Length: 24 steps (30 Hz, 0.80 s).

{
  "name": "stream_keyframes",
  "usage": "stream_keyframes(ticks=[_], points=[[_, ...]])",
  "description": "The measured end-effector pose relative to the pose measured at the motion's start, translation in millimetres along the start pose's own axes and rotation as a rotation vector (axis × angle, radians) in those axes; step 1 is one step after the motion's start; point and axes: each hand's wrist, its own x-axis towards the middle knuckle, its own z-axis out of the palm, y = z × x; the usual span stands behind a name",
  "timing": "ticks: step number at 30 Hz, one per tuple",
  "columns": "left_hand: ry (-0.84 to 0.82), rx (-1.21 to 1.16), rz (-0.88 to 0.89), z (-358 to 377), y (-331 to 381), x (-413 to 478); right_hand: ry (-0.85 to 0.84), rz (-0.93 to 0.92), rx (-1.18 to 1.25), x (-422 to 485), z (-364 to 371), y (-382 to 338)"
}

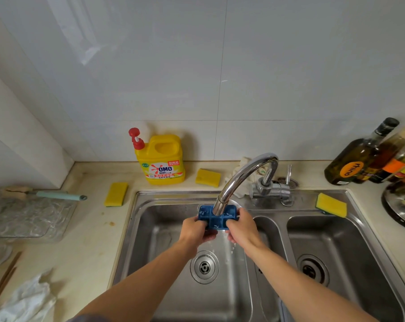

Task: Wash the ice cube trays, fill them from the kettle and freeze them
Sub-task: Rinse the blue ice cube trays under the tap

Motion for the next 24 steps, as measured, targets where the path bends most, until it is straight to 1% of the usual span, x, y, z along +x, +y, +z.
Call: stream_keyframes(ticks=[4,9,12,16,18,24], points=[[-0.071,-0.005,-0.061,5.3,-0.5,-5.4,0.059,-0.157,-0.204,-5.0,-2.2,-0.7],[-0.113,-0.138,-0.071,12.2,-0.4,-8.3,0.091,-0.212,-0.227,-3.3,-10.0,0.1],[-0.054,-0.066,0.021,16.6,-0.7,-8.3,0.051,-0.153,-0.127,0.2,-14.0,2.6],[0.066,0.043,0.175,15.0,8.6,-4.7,-0.109,0.01,0.043,4.5,-17.5,7.6],[0.089,0.072,0.224,11.0,15.0,-3.5,-0.175,0.073,0.153,7.3,-16.7,8.4],[0.115,0.181,0.335,-0.4,26.2,-2.7,-0.21,0.166,0.283,15.7,-4.0,12.9]])
